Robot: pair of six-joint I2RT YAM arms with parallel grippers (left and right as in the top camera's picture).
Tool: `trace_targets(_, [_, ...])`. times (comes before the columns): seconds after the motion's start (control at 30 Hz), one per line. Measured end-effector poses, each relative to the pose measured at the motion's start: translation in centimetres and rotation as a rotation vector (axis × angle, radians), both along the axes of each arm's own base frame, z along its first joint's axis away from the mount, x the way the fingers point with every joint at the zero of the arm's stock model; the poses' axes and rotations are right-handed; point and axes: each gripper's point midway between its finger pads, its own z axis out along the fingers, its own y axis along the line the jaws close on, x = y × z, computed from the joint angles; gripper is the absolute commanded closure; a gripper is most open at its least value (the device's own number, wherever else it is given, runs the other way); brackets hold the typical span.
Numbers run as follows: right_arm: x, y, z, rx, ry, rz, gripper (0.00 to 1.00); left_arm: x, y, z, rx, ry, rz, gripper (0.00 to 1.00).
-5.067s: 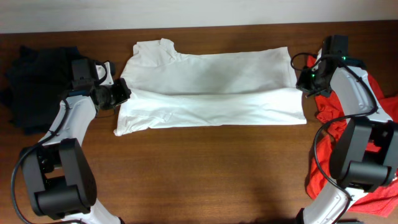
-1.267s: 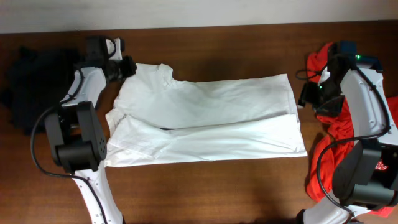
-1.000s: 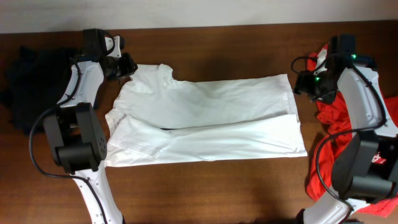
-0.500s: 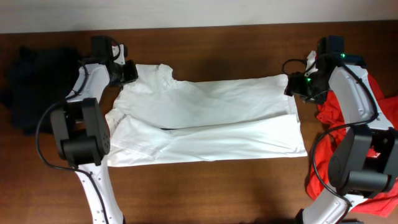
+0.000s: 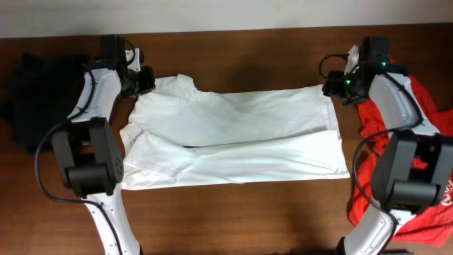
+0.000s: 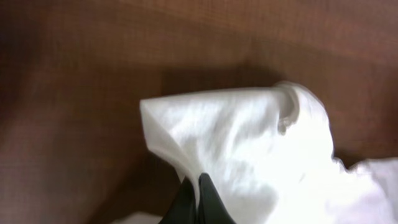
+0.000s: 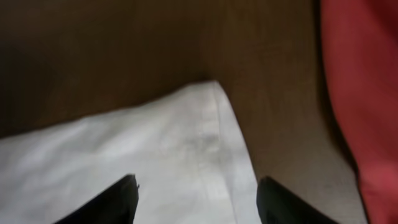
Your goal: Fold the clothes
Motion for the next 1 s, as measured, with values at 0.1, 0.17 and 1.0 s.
trace_targets(0.1, [2.1,-0.1,-1.2,0.002,-0.059,0.005,0.34,-1.5,-0.1,-0.2,-0.005,0.062,0.0,1.0])
trace_targets(0.17, [3.1,-0.2,-2.1,0.0,-0.081,0.007,0.33,-1.9,-0.1,-0.3,-0.006,0.081,0.0,0.99])
trace_targets(1.0, [-0.3,-0.1,-5.2,0.059,0.201,-0.068,0.96,-1.8,0.4,0.0,-0.007,0.079,0.011,1.0])
